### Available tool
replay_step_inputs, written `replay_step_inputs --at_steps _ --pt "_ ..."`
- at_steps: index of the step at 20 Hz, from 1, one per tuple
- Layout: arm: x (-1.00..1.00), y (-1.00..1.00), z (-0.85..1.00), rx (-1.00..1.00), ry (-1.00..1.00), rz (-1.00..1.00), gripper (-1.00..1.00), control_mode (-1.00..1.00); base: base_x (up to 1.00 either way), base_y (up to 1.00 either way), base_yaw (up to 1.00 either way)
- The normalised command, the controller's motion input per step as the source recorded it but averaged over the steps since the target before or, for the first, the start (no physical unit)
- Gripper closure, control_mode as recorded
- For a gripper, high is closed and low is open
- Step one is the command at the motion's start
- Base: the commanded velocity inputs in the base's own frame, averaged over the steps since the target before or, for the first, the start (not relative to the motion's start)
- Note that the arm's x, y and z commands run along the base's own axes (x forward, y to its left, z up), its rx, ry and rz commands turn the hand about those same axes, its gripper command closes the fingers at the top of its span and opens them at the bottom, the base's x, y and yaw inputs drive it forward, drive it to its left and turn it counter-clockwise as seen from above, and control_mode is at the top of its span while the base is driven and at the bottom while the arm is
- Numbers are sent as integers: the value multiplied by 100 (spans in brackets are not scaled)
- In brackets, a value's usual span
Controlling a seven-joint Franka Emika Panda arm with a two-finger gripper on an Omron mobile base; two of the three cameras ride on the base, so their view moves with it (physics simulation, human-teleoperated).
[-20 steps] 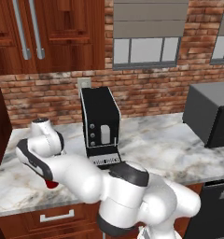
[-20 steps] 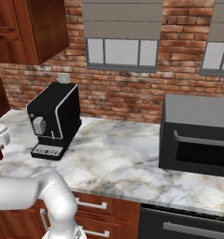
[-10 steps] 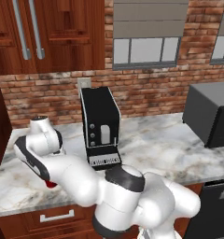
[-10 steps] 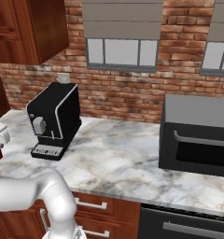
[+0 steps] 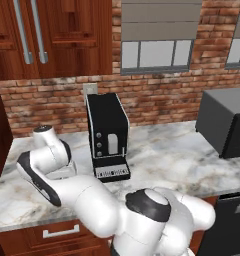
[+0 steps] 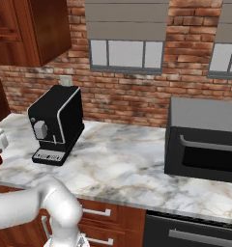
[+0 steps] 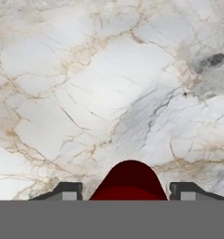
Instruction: Four empty soda cans are scattered around the kitchen. Gather all the cans and cluster them next to the stove for recycling.
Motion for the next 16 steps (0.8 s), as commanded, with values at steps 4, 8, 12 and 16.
replay_step_inputs --at_steps 4,8,12,16 --pt "-24 -50 40 0 2 0 100 -100 0 0 0" --pt "-39 -67 44 2 0 0 100 -100 0 0 0" --pt "-49 -68 39 0 0 0 100 -100 0 0 0" --pt "-53 -71 37 0 0 2 100 -100 0 0 0"
